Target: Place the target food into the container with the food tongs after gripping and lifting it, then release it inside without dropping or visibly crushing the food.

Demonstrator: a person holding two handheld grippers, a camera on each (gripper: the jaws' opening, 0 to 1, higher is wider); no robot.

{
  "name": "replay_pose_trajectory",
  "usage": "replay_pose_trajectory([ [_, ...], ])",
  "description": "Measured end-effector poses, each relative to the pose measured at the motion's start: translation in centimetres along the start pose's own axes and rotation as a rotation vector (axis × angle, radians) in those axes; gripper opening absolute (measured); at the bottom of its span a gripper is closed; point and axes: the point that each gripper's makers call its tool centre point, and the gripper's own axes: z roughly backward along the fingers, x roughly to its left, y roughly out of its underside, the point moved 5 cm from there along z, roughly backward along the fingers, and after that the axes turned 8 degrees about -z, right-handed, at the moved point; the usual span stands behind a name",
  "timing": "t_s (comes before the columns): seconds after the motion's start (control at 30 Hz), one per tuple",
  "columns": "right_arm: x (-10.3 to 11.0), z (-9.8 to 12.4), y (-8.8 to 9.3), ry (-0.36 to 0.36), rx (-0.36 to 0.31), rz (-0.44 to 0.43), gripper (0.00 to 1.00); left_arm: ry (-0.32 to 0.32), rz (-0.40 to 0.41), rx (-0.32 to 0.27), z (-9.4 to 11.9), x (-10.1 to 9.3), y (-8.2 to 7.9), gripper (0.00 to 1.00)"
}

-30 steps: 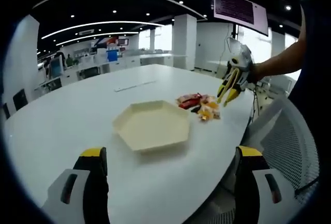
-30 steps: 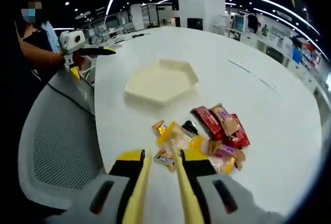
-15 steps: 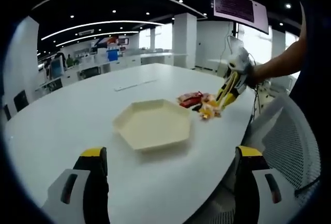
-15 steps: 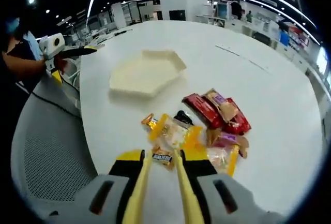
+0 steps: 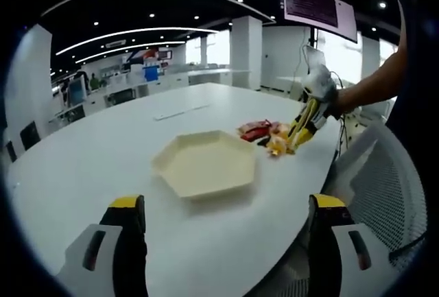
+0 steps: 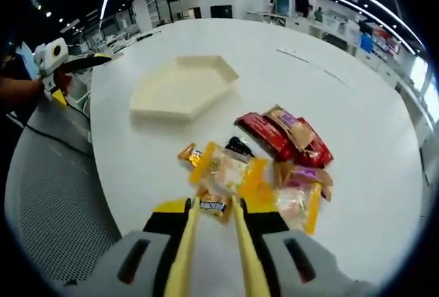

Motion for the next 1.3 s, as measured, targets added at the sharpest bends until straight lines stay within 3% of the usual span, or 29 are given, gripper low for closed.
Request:
replay_pose_trajectory([
  [0.23,0.1,-0.2,0.1,0.037,0.035,0.07,0.23,0.006,0.0,0.008,-0.1,-0.1,0.0,0.95],
  [0.73,0.1,0.5,0.0,0.009,0.033,0.064,0.2,0.009,0.004,0.009,-0.1,-0.1,0.1,0.94],
  [1.03,-0.5,2.0,-1.0,-0.005,0.017,0.041,0.2,0.01,0.004,0.005,-0.1,-0.1,0.0,0.95],
  [1.3,-0.9,3.3,-3.5,-0.01,-0.028,0.03,0.2,0.005,0.007,0.001,-0.1,0.1,0.1,0.96],
])
